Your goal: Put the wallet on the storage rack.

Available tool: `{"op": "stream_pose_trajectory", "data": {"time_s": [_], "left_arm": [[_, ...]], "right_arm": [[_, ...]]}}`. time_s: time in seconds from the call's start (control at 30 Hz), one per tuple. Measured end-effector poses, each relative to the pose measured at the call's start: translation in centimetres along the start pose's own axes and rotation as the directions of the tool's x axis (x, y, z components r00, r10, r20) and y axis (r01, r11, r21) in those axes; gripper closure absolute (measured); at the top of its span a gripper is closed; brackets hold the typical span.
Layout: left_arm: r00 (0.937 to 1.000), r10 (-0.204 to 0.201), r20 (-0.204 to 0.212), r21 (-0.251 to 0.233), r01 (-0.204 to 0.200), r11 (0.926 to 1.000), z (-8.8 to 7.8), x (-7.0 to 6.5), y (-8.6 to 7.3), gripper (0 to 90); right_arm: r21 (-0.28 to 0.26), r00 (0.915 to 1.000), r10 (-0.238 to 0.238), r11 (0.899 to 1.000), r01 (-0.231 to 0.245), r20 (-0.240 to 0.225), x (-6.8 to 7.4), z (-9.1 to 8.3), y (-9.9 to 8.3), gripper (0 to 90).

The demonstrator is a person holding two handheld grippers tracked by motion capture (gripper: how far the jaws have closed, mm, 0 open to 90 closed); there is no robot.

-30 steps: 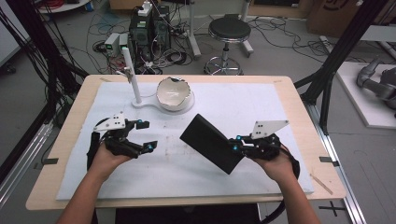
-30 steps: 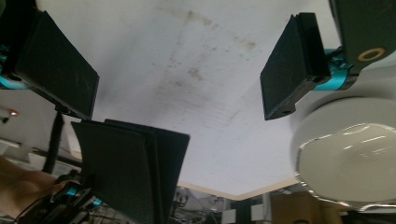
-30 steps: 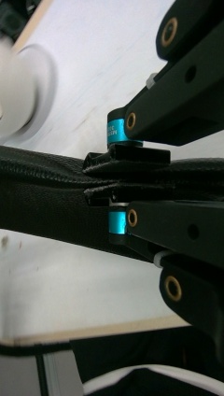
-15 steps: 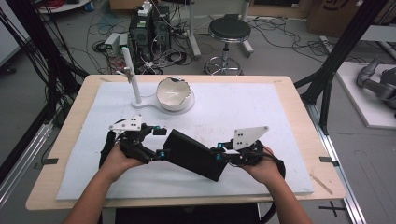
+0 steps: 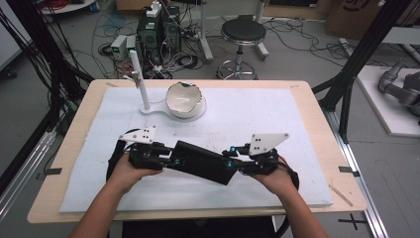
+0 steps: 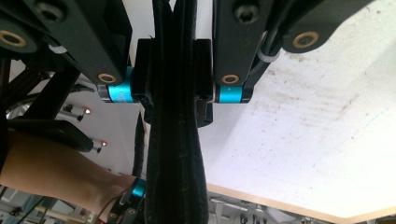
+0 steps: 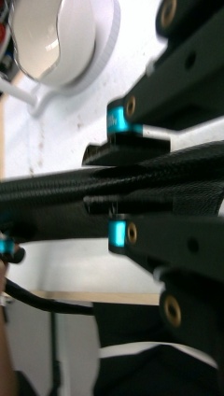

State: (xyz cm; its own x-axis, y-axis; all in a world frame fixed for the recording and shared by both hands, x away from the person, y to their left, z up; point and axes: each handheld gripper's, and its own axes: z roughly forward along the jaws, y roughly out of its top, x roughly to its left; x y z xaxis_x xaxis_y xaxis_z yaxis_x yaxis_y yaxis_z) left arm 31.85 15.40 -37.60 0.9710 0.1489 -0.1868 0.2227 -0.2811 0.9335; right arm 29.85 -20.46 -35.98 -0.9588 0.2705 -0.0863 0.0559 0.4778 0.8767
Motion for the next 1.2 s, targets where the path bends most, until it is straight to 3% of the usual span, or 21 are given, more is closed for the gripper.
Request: {"op": "stream_pose_trajectory", "data": {"time_s": [0.07, 0.2, 0.4, 0.57, 0.77, 0.83, 0.9, 1.03, 1.2], "left_arm": [[0.9992, -0.005, -0.041, -0.019, 0.004, 0.9998, -0.9, 0.0, 0.6, 76.1], [0.9928, 0.016, -0.118, -0.006, -0.017, 0.9998, -2.8, 0.4, 1.5, 76.1], [0.9740, 0.046, -0.222, 0.044, -0.037, 0.9984, -5.1, 0.9, 4.1, 76.0], [0.9587, 0.089, -0.270, 0.090, -0.067, 0.9937, -6.4, 1.4, 7.0, 76.0], [0.9351, 0.147, -0.322, 0.174, -0.095, 0.9802, -7.0, 2.4, 10.9, 75.9], [0.9311, 0.154, -0.330, 0.184, -0.097, 0.9782, -7.4, 3.1, 12.2, 75.9], [0.9225, 0.162, -0.350, 0.185, -0.102, 0.9775, -7.9, 3.8, 13.3, 75.9], [0.9016, 0.170, -0.398, 0.227, -0.083, 0.9705, -8.4, 5.5, 15.2, 75.8], [0.8840, 0.165, -0.437, 0.277, -0.042, 0.9600, -8.5, 7.9, 16.3, 75.8]], "right_arm": [[-0.026, 0.9969, 0.029, 0.999, -0.027, 0.073, -0.1, -0.7, -0.1, 56.0], [-0.074, 0.9787, 0.117, 0.992, -0.105, 0.169, -0.9, -2.2, -1.0, 39.2], [-0.093, 0.9389, 0.239, 0.970, -0.223, 0.247, -2.1, -3.6, -3.3, 30.9], [-0.084, 0.9170, 0.286, 0.958, -0.273, 0.278, -3.0, -4.3, -4.6, 29.6], [-0.103, 0.9060, 0.317, 0.949, -0.299, 0.281, -3.4, -4.5, -5.3, 29.6], [-0.103, 0.9037, 0.327, 0.945, -0.310, 0.277, -3.5, -4.4, -5.5, 29.4], [-0.100, 0.9051, 0.327, 0.945, -0.311, 0.272, -3.7, -4.3, -5.5, 29.0], [-0.109, 0.9033, 0.333, 0.943, -0.315, 0.271, -3.7, -4.3, -5.5, 28.5], [-0.106, 0.8991, 0.342, 0.940, -0.325, 0.273, -3.9, -4.3, -5.7, 28.4]]}}
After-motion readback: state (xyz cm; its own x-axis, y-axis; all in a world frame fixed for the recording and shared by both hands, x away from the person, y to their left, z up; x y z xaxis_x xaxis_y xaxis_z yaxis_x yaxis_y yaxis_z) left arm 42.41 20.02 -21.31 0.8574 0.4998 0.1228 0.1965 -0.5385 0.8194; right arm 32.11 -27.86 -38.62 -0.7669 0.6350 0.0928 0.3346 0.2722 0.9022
